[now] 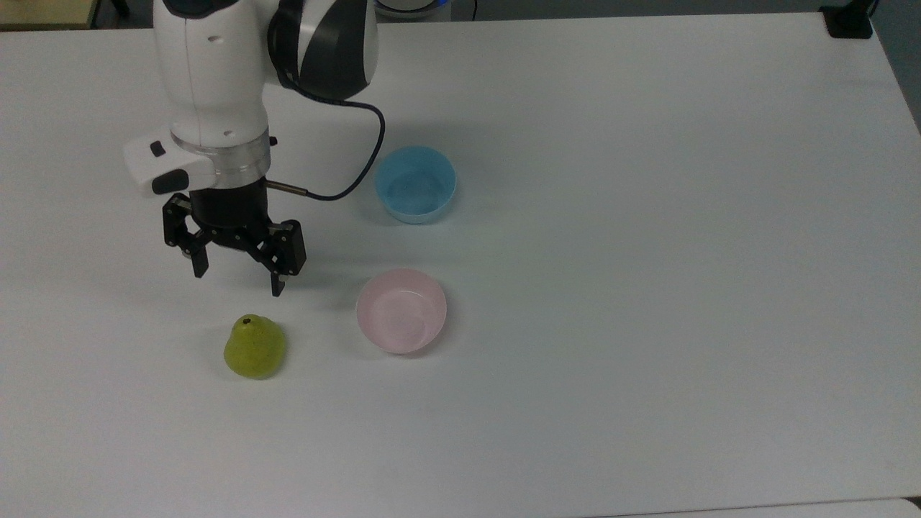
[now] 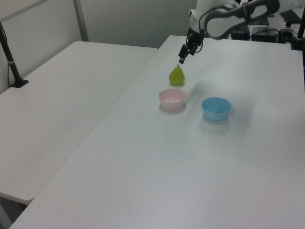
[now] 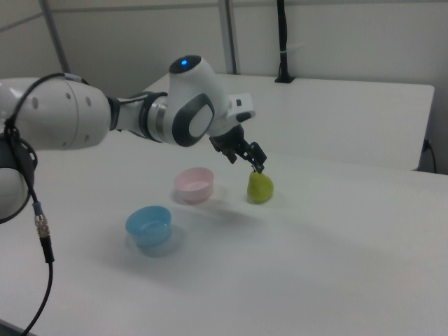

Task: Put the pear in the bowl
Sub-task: 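Move the open gripper over the green pear and lower it, then close the gripper on the green pear and lift it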

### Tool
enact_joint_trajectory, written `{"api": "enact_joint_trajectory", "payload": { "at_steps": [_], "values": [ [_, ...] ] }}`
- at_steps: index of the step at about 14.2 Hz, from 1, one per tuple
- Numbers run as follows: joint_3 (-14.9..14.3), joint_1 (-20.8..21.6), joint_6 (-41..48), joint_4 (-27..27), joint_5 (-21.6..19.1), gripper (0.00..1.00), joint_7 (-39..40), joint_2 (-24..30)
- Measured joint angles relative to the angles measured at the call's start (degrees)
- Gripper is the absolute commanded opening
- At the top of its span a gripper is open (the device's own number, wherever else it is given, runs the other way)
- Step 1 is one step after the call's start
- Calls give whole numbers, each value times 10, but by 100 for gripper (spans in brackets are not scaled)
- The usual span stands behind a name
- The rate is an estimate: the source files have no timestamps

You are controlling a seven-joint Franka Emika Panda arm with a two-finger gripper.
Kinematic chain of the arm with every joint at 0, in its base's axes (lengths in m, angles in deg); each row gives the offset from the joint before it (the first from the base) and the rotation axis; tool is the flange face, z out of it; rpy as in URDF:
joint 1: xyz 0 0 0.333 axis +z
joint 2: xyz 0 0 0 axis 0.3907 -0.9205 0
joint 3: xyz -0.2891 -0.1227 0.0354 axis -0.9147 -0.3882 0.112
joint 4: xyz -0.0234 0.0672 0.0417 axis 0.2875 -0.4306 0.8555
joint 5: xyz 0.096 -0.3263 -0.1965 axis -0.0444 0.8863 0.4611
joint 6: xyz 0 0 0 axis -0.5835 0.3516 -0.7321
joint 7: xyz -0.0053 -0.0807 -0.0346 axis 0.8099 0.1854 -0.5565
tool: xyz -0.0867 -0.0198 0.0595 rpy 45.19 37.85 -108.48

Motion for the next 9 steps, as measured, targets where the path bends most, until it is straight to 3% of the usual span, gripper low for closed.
{"api": "enact_joint_trajectory", "payload": {
  "at_steps": [9],
  "values": [
    [-4,-2,-123,1,3,100,0,-81]
  ]
}}
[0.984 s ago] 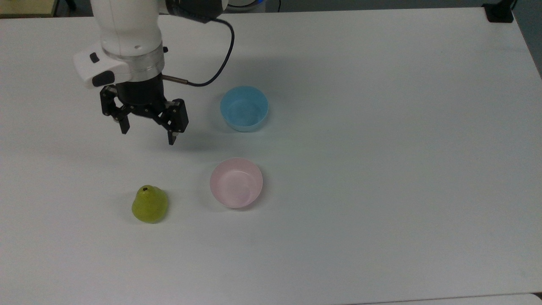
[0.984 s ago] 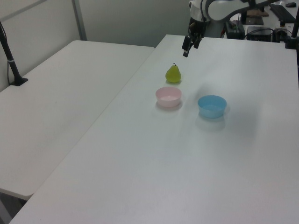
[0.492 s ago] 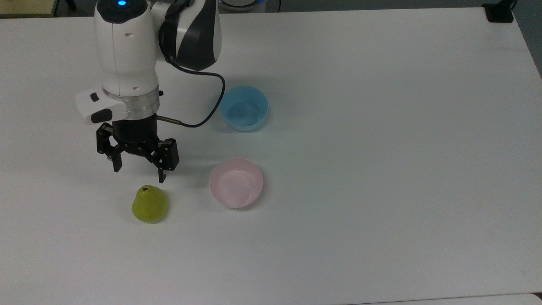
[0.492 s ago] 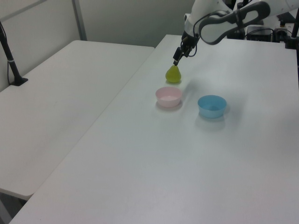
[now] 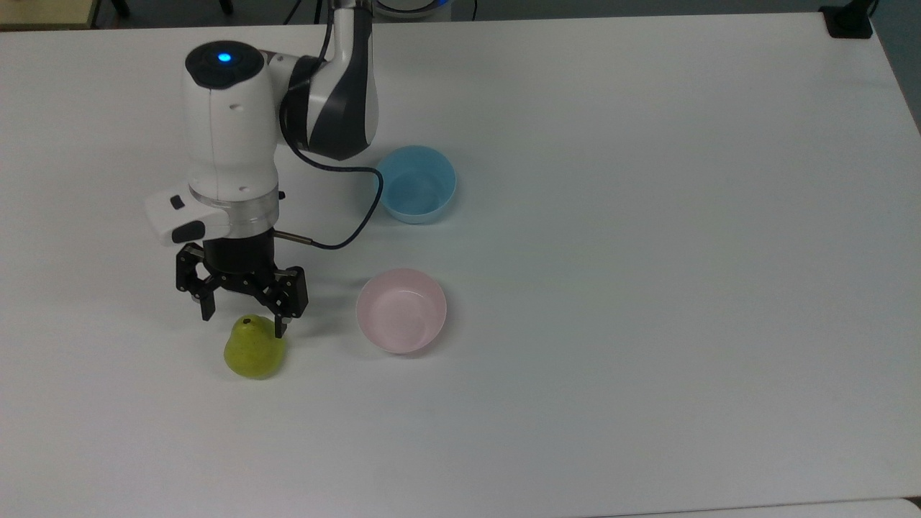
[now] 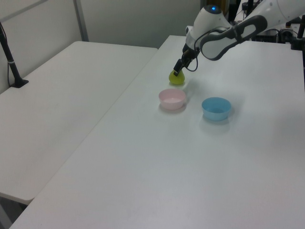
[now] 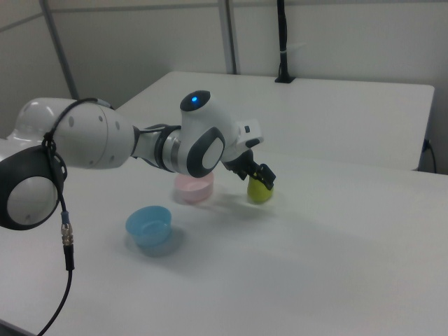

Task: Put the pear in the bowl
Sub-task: 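Close the gripper on the green pear and lift it, then carry the pear over the pink bowl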

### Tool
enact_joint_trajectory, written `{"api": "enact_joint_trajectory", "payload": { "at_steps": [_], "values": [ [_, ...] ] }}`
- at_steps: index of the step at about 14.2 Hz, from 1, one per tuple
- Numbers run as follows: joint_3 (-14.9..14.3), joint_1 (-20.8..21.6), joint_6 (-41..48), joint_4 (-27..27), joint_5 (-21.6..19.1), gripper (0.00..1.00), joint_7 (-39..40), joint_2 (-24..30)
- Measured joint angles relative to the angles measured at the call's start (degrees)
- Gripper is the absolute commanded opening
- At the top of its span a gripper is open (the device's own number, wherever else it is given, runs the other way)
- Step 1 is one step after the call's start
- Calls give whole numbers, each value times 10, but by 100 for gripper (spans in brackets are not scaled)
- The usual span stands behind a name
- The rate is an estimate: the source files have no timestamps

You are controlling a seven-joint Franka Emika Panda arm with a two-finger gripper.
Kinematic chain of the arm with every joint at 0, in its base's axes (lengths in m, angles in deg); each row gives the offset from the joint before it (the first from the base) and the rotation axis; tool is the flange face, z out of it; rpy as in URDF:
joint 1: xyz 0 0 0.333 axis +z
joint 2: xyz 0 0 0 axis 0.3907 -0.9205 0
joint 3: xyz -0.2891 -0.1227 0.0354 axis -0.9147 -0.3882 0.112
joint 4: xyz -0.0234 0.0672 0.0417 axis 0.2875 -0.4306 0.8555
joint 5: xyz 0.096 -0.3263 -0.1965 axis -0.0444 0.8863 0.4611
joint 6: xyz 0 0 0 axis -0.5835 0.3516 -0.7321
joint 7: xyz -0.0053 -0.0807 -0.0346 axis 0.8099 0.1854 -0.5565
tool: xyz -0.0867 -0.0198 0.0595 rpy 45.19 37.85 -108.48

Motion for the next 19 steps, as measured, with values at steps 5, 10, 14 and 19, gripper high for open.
{"api": "enact_joint_trajectory", "payload": {
  "at_steps": [5,10,14,19],
  "values": [
    [0,1,-56,0,9,72,0,-32],
    [0,1,-70,1,9,44,0,-38],
    [0,1,-71,3,9,45,0,-38],
    [-1,-2,-71,7,9,45,0,-7]
  ]
}}
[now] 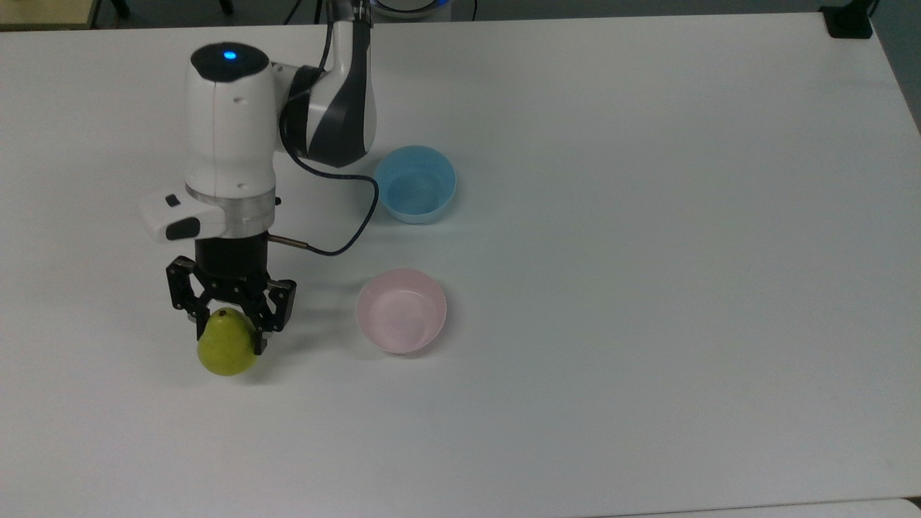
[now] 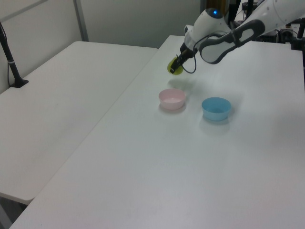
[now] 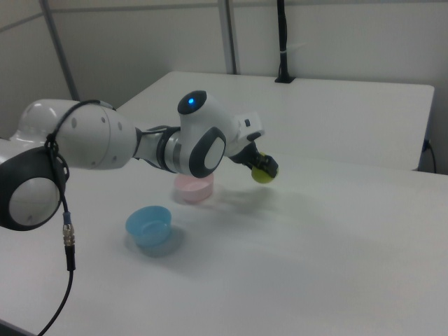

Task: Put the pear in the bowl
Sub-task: 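Carry the pear over the pink bowl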

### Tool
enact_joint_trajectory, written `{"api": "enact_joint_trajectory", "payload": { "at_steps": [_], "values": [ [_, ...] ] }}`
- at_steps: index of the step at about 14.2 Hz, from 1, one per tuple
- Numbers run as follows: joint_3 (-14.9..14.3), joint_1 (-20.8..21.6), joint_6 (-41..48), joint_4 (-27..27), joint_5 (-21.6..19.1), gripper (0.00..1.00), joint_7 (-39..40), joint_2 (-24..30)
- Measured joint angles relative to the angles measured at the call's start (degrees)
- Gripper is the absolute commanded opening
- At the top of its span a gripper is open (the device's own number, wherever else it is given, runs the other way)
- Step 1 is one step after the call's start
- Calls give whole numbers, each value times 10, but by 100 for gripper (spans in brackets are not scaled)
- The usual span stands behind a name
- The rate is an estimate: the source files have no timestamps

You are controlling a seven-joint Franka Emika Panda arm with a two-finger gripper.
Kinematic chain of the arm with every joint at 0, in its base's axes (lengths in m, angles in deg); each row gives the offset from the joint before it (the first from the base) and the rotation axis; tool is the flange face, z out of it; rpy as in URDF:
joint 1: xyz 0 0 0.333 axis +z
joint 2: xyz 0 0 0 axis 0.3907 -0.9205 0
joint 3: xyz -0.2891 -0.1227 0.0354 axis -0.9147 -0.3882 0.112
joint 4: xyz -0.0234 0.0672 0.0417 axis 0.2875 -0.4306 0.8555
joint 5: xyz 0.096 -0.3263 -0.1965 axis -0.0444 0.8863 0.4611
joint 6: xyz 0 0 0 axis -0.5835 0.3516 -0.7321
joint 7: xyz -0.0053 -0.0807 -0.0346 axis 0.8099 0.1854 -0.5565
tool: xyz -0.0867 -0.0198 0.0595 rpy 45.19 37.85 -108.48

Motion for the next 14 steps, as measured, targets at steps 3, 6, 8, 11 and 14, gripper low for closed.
{"api": "enact_joint_trajectory", "payload": {
  "at_steps": [3,6,8,11,14],
  "values": [
    [0,1,18,-16,1,45,0,39],
    [5,12,69,-26,1,45,0,72],
    [7,34,108,-28,1,45,-1,87],
    [8,73,130,-31,2,47,-28,99],
    [9,104,132,-39,27,47,-81,99]
  ]
}}
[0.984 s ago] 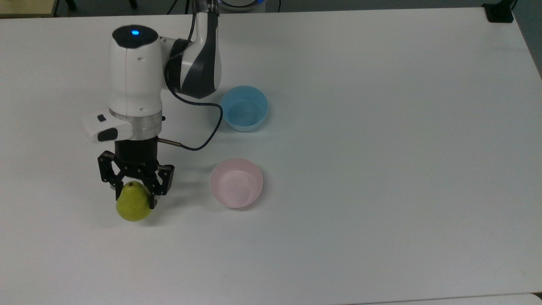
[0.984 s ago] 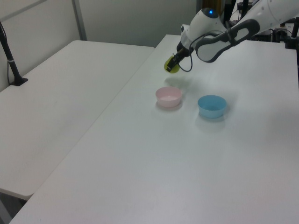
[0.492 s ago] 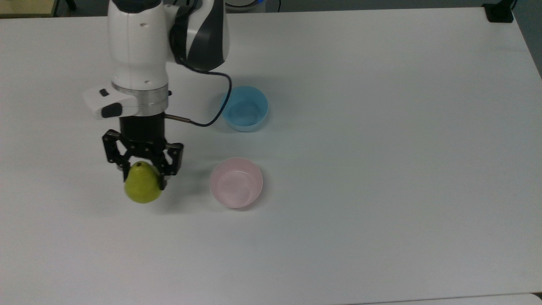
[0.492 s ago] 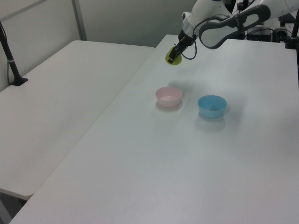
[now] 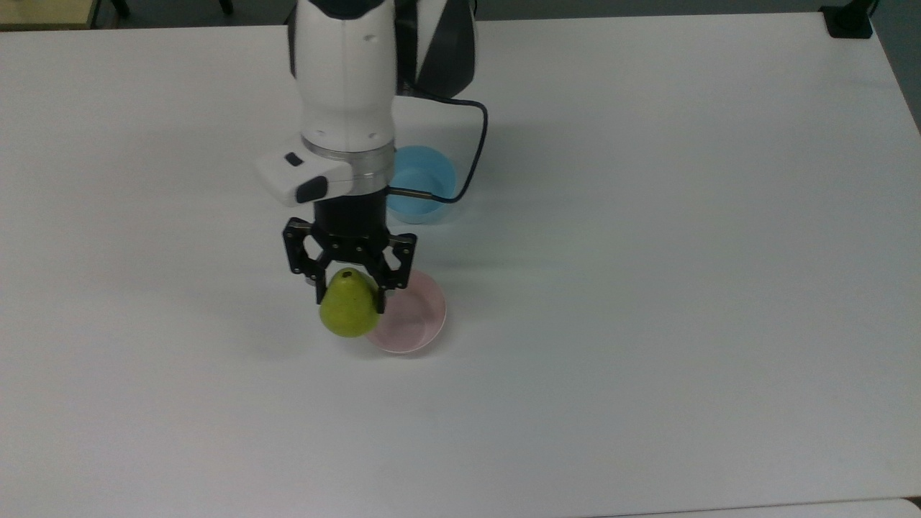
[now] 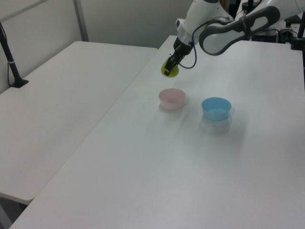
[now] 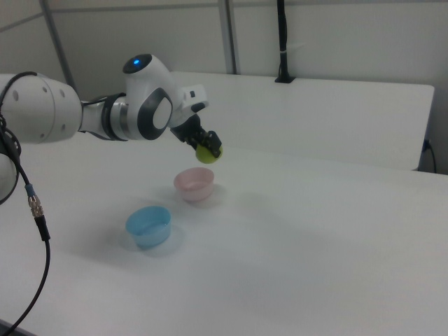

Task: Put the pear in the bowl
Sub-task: 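Carry the pear over the pink bowl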

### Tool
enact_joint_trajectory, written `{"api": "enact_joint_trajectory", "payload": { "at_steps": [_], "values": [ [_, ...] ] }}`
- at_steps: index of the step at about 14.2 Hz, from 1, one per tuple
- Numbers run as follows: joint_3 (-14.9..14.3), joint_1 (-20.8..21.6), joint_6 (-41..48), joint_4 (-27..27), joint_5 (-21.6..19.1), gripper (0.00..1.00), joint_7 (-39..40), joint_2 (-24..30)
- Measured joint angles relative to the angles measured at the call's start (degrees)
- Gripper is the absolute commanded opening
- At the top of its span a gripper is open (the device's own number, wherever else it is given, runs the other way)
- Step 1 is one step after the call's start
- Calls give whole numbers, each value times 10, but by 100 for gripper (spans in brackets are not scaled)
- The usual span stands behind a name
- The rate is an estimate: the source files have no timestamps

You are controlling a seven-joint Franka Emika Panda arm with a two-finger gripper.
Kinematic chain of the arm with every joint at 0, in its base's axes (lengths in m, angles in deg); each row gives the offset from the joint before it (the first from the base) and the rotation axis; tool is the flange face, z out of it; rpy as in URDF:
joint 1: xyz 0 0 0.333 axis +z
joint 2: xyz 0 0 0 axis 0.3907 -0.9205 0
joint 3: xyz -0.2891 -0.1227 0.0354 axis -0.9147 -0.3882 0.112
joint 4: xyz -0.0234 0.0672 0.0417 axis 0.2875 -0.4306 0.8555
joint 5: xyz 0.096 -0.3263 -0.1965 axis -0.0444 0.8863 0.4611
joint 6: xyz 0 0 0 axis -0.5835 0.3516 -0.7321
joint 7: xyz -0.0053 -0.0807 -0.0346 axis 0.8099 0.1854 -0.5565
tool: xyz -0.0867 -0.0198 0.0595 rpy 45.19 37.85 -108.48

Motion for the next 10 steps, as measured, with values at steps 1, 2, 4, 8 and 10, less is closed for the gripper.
{"api": "enact_joint_trajectory", "payload": {
  "at_steps": [1,2,4,8,10],
  "values": [
    [0,8,0,-5,14,47,-17,0],
    [0,20,0,-14,34,47,-44,-1],
    [0,34,0,-25,62,47,-79,-2],
    [0,38,0,-34,77,64,-95,-20],
    [0,39,0,-34,77,85,-95,-28]
  ]
}}
